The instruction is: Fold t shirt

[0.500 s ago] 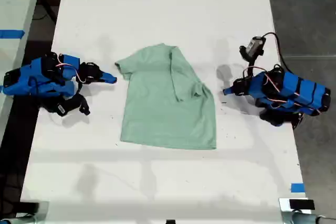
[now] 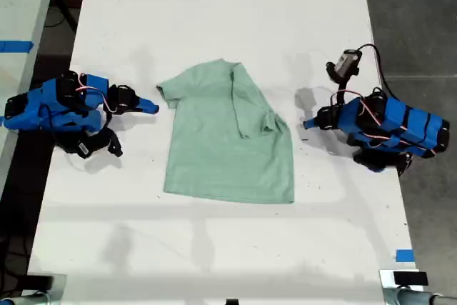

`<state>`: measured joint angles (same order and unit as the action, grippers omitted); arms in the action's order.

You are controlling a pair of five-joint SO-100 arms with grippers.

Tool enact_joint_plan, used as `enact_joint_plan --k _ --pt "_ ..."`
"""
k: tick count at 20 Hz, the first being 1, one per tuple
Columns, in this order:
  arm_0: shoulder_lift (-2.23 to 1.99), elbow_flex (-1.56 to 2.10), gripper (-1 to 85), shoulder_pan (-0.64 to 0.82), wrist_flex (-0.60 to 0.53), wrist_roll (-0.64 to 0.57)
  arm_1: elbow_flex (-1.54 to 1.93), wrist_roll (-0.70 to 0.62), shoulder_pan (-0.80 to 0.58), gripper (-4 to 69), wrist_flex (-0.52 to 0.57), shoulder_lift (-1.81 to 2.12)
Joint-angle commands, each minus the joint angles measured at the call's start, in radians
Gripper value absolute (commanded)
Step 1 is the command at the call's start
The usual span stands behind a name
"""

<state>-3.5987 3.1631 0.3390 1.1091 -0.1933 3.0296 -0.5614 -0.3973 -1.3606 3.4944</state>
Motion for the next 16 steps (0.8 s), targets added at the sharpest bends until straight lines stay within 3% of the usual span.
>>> enact_joint_plan --k 1,6,10,16 --pt "-0.006 -0.103 -0.3 0.015 0.037 0.025 0.025 0.009 -0.011 1.0 0.021 0.009" --pt "0.497 -0.488 -0.3 0.123 0.04 -0.115 0.025 0.005 -0.02 1.0 0.021 0.009" --pt "1.049 -0.877 11.3 0.259 0.12 -0.281 0.025 0.002 -0.018 1.0 0.02 0.009" --pt "1.611 -1.127 18.4 0.439 0.129 -0.463 0.021 -0.006 -0.018 1.0 0.018 0.009"
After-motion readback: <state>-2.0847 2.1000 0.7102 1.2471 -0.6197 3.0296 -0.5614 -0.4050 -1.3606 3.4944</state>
